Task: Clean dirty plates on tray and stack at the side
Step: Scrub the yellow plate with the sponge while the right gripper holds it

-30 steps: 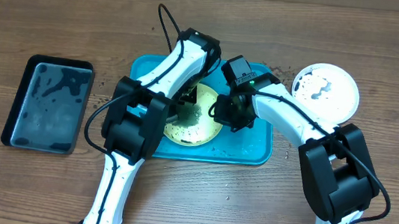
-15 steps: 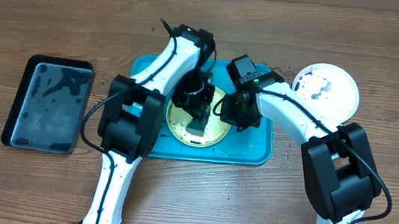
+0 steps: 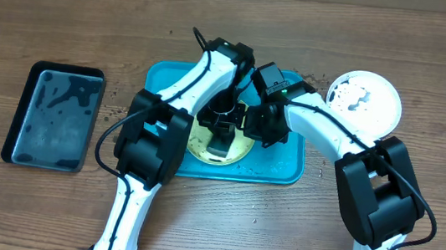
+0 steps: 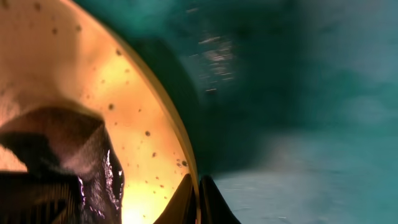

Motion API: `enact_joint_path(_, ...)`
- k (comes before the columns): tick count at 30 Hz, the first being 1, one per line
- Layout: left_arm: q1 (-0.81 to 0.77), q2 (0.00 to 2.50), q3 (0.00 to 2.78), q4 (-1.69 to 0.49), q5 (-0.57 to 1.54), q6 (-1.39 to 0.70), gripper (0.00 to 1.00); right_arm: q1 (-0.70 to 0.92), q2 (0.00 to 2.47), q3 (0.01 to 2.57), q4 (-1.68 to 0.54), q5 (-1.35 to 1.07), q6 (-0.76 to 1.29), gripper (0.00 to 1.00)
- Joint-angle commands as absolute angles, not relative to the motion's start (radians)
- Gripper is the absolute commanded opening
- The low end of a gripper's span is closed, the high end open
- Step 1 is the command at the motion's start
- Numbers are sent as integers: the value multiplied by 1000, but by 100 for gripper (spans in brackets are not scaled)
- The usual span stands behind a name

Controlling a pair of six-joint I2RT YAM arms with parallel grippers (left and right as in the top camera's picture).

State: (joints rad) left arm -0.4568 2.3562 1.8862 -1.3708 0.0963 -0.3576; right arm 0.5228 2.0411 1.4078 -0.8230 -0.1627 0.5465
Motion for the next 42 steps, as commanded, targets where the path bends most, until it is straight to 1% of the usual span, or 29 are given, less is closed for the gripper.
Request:
enact_joint_path(1,-423,2421,1845,-1368,-333,-493,4,517,2039,1422,-822,-150,554,4)
enact_joint_path(4,-399,2421,1864,-1389,-393,-533,4,517,2039,1422,-822,-150,554,4)
enact_joint_path(9,-371,2421,1924,-1411,-379,-592,4,517,2039,1422,-822,-150,554,4)
enact_joint_path(12,-369,2421,1943,-1382,-243,-586,4,517,2039,1422,-821,-150,554,4)
enact_joint_path(18,-382,2422,1917,-1248,159,-503,4,517,2039,1422,-822,-150,554,4)
enact_joint_path(22,-409,2422,1879,-1178,279,-501,4,517,2039,1422,-825,-150,554,4)
enact_joint_path(28,-463,2422,1866,-1150,292,-467,4,517,2039,1422,-824,-151,554,4)
enact_joint_path(32,-471,2422,1866,-1135,300,-452,4,517,2039,1422,-825,-160,554,4)
enact_joint_path(38,-465,2422,1866,-1105,420,-319,4,517,2039,1422,-825,-161,554,4)
enact_joint_path(40,-464,2422,1866,-1111,395,-310,4,517,2039,1422,-825,-161,554,4)
enact_joint_path(42,-459,2422,1866,-1127,327,-318,4,517,2039,1422,-828,-161,554,4)
